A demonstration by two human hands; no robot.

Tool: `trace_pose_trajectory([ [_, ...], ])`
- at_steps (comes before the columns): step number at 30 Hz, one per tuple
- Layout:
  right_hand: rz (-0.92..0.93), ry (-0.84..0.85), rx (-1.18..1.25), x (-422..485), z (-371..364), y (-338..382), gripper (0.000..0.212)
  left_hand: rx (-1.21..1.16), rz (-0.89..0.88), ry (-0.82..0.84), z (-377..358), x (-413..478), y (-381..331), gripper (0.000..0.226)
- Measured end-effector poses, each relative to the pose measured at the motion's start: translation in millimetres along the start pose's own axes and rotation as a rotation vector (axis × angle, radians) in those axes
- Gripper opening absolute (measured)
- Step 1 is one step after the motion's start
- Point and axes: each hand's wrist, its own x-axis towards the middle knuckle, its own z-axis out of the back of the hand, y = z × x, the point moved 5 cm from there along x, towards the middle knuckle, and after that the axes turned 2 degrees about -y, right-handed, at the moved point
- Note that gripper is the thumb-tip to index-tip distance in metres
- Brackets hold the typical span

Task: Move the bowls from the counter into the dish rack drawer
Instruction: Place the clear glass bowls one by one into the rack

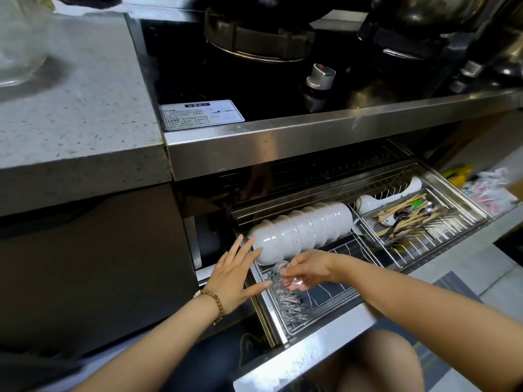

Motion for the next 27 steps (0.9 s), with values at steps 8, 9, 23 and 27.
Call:
trace_pose_trajectory([
  [8, 0.179, -0.275, -0.348, -23.7, 22.1, 15.9, 0.042, -0.018, 0.019, 0.07, 17.9, -2.0, -4.2, 0.08],
  [9, 0.21, -0.317, -0.336, -31.8, 26.9, 18.0, 0.044, -0.032, 0.028, 0.073, 22.8, -2.7, -4.8, 0.08],
  [23, 0.836, -0.778, -0.287, -203.4, 51.9, 92.6, 0.057, -0.127, -0.246, -0.24, 183.0, -40.0, -108.0, 0.074],
  [27, 0.959, -0.814, -0.349, -238.4, 45.2, 134.5, 0.061, -0.065, -0.373, -0.431, 259.6, -71.6, -134.9, 0.073],
])
